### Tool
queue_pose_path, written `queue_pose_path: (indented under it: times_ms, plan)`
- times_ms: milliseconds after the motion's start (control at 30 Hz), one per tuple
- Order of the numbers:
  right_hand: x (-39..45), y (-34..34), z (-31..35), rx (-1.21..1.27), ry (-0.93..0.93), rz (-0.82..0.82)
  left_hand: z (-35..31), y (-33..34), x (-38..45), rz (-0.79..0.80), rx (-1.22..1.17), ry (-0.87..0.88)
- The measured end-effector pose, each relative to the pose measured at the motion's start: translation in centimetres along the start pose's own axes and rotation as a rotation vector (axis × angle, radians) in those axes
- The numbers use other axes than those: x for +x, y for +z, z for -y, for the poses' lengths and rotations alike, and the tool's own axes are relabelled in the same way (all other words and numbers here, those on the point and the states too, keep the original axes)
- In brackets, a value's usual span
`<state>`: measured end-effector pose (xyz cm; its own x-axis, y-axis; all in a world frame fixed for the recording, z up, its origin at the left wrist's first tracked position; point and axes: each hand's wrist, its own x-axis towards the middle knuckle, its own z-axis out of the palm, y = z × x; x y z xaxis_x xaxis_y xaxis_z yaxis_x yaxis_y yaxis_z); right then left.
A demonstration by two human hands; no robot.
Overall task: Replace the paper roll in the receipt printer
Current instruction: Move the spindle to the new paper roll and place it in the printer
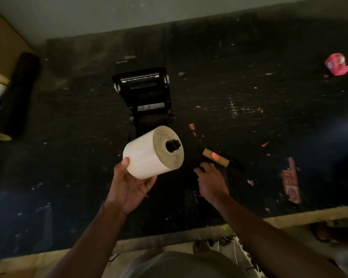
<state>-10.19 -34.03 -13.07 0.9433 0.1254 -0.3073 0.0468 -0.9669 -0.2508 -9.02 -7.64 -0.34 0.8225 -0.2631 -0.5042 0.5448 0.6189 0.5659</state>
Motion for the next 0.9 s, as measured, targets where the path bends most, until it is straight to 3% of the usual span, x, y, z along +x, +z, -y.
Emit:
queue_pose_path:
  times_ms: [167,300,367,433,567,900]
  plan:
    - [-1.3,-0.8,-0.3,0.276,0.145,-0.174,-0.1,0.1,-0.1,0.058,-0.044,0.005]
    - [-2.8,-6.2,1.6,0.618,0.235,-0.525,-0.2,0.2,-0.1,0.073,-0.065,-0.015]
    - [-4.2,-10.3,2.8,0.791,0.155,-0.717,-0.1,0.5,-0.1,0.053,-0.062,-0.033]
    - [-5.6,-14.2,4.5,0.878,-0.002,-0.804,0.0,0.8,-0.1,0.042,-0.063,-0.055]
    - [-7.2,-17.8,7.8,0.909,-0.169,-0.694,0.3,1.3,-0.1,0.068,-0.077,-0.059]
    - [-6.7,-17.0,8.9,0.955,-0.138,-0.555,0.2,1.7,-0.2,0.061,-0.041,-0.030]
